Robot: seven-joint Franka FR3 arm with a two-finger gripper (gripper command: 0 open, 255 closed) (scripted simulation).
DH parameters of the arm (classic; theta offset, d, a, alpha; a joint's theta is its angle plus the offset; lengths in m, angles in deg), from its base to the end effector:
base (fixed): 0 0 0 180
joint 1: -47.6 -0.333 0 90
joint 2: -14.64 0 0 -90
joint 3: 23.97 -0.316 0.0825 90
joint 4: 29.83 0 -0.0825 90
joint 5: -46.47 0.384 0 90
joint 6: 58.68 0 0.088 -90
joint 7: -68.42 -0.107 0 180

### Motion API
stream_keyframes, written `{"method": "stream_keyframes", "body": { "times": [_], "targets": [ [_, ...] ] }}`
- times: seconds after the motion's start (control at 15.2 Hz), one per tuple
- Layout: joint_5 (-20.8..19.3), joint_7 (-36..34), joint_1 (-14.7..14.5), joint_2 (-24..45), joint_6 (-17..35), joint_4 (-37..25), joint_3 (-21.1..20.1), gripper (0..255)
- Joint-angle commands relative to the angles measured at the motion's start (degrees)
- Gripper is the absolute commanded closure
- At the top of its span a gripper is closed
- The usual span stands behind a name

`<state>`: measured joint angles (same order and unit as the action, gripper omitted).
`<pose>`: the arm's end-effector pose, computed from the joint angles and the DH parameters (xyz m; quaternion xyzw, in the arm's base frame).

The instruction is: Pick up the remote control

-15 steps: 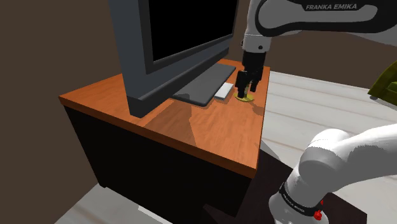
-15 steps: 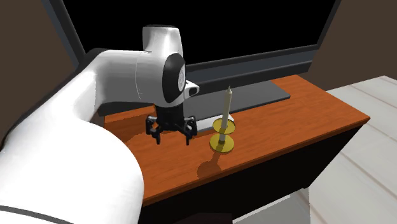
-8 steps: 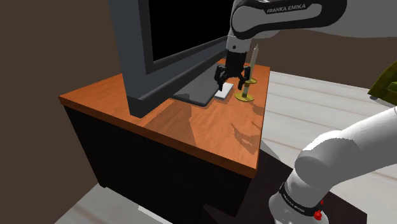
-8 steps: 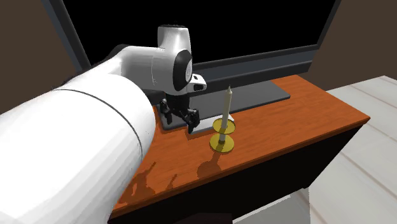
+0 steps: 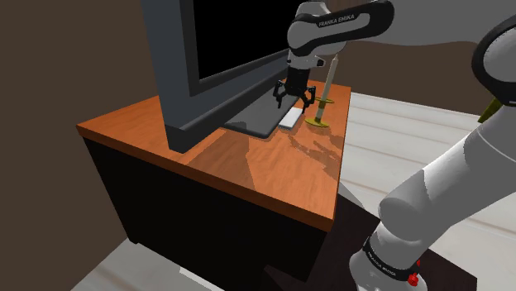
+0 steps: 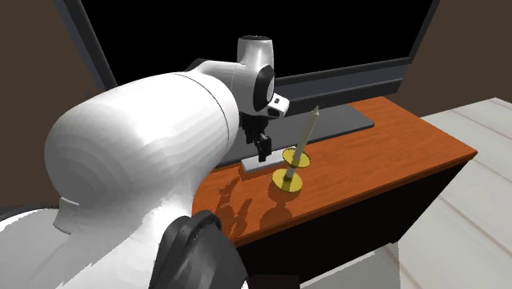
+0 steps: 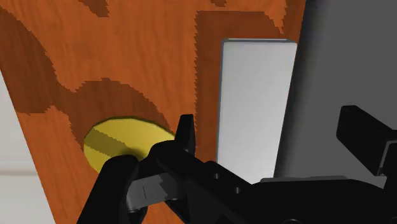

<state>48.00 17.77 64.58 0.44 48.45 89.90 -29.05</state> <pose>0.4763 -0.0952 0.5312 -0.8520 0.5233 -0.0121 0.0063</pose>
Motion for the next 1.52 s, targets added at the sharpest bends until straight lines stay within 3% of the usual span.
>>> {"method": "stream_keyframes", "body": {
  "times": [0.0, 0.66, 0.73, 1.45],
  "targets": [
    [-0.6, -7.4, 1.8, 2.5, 1.1, -2.0, 0.2, 0],
    [-0.8, -9.5, 2.3, 4.1, 7.4, 2.4, 0.3, 0],
    [-0.9, -9.6, 2.3, 4.2, 7.4, 2.4, 0.3, 255],
    [-0.8, -9.5, 2.3, 3.8, 5.8, 1.1, 0.3, 255]
  ]
}}
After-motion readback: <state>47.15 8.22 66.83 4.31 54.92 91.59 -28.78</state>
